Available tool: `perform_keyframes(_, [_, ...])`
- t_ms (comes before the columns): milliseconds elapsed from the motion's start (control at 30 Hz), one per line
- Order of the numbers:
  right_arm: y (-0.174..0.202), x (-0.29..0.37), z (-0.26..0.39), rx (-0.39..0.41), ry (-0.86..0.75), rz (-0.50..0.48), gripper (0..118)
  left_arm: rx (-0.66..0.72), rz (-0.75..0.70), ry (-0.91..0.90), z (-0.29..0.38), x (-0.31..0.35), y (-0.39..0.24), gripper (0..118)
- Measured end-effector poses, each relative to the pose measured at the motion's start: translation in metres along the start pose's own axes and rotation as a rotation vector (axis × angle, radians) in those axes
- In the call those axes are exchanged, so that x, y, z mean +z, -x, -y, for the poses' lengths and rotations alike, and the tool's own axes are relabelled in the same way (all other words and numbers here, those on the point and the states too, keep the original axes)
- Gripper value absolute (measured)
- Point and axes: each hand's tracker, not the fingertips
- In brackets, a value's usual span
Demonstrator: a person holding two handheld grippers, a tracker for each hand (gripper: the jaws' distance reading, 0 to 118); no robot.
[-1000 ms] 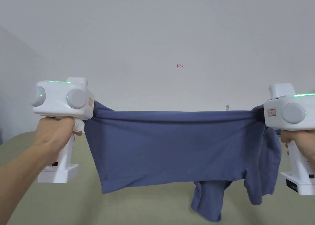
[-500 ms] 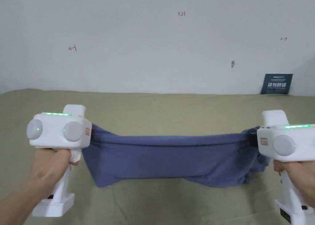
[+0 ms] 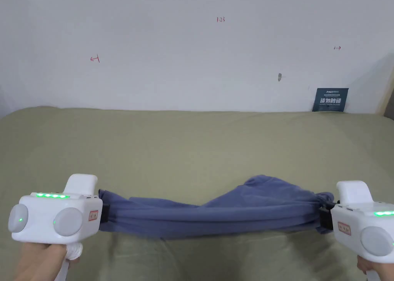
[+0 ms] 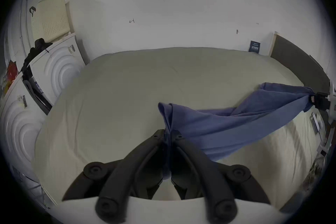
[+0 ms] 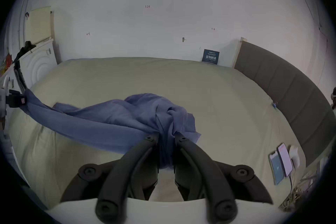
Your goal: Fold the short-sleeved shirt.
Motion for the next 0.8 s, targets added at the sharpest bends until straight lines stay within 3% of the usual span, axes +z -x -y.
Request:
perform_keyframes(133, [0.001, 0.031, 0.056, -0.040, 0.060, -0.017, 15, 0.030, 0.036, 0.037, 0.054, 0.028, 0.004, 6])
perform_keyframes(267, [0.005, 0.035, 0.098, 0.001, 0.138, -0.018, 15, 0.064, 0.053, 0.087, 0.095, 0.033, 0.006, 6])
perform_keyframes(567, [0.008, 0.022, 0.119, -0.030, 0.206, -0.022, 15, 0.091, 0.050, 0.155, 0.119, -0.001, 0.020, 7])
perform_keyframes(600, [0.008, 0.022, 0.119, -0.033, 0.207, -0.023, 16, 0.092, 0.052, 0.155, 0.120, -0.001, 0.019, 13])
perform_keyframes(633, [0.008, 0.023, 0.119, -0.038, 0.210, -0.025, 22, 0.091, 0.054, 0.152, 0.121, 0.000, 0.019, 30])
perform_keyframes(667, [0.007, 0.025, 0.118, -0.047, 0.209, -0.022, 41, 0.088, 0.056, 0.147, 0.121, 0.002, 0.021, 66])
perform_keyframes(700, [0.008, 0.027, 0.117, -0.060, 0.208, -0.015, 92, 0.089, 0.059, 0.144, 0.121, 0.003, 0.024, 113])
perform_keyframes(733, [0.007, 0.031, 0.115, -0.088, 0.196, -0.003, 118, 0.098, 0.060, 0.143, 0.123, 0.005, 0.025, 118])
perform_keyframes(800, [0.006, 0.050, 0.111, -0.144, 0.079, -0.047, 109, 0.124, 0.033, 0.063, 0.119, 0.019, 0.027, 117])
